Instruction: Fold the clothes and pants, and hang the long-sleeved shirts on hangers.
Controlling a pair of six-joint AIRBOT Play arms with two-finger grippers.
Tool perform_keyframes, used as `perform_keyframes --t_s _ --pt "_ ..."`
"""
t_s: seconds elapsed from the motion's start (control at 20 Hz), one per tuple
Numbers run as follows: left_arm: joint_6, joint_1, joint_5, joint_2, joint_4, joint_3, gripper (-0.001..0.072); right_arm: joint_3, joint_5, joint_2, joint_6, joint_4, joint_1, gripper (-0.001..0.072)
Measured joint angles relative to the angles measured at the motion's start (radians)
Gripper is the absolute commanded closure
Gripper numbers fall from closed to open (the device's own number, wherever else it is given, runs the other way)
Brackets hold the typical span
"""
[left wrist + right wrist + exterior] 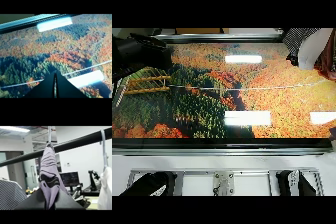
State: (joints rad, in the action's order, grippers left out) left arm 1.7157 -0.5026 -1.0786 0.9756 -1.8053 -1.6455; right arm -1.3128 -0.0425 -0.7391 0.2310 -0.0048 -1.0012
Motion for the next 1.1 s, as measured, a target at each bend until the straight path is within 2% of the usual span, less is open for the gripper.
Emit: perform_keyframes --t_s 1.1 --pt "0.003 0.021 -0.016 0.000 0.002 0.000 0.0688 -0.002 -0.134 -0.071 0.000 -0.002 0.000 0.0688"
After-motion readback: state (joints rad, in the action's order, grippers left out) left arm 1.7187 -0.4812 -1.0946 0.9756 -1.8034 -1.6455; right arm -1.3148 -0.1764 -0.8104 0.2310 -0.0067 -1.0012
